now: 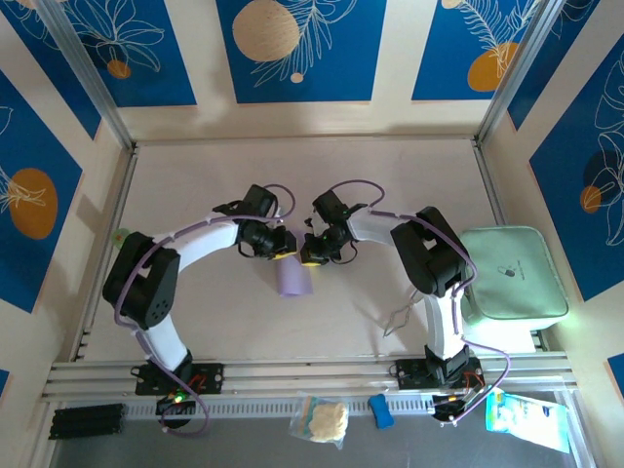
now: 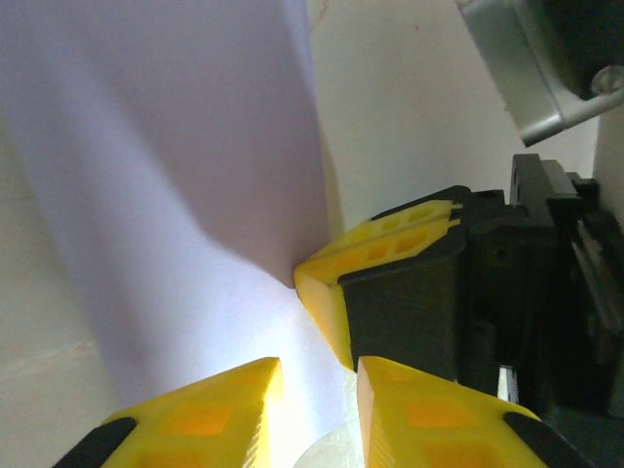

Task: Fold a paper plane with a square sheet of paper (pick it up from the middle)
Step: First fold the square sheet of paper in half at the center of the table.

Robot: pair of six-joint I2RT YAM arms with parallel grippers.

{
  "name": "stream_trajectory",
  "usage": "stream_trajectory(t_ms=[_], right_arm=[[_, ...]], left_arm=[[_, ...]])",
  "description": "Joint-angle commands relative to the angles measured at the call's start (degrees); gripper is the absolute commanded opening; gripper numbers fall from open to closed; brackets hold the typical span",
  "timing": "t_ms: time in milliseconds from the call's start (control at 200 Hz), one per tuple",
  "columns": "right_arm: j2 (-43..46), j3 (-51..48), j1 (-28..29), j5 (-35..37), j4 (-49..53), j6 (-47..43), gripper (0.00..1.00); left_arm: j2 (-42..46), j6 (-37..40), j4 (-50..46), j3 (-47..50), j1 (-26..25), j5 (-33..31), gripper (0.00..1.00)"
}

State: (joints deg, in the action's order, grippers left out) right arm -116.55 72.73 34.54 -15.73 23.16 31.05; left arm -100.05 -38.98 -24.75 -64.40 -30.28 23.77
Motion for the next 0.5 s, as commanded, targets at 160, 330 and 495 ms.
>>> stream_trajectory(t_ms=[160, 330, 495], right_arm=[[-6.10, -1.23, -0.09, 10.95, 8.62, -2.15, 0.07], [-6.57, -0.90, -0.13, 11.68, 9.66, -2.23, 0.07], [-7.50, -0.50, -0.14, 12.56, 10.86, -2.14, 0.07]], left_arm=[[-4.77, -0.22, -0.04, -1.19, -0.34, 3.86, 0.16], [-6.27, 0.54, 0.22, -0.52, -0.23, 3.62, 0.15], [-7.65, 2.72, -2.08, -0.24, 0.02, 1.15, 0.13]])
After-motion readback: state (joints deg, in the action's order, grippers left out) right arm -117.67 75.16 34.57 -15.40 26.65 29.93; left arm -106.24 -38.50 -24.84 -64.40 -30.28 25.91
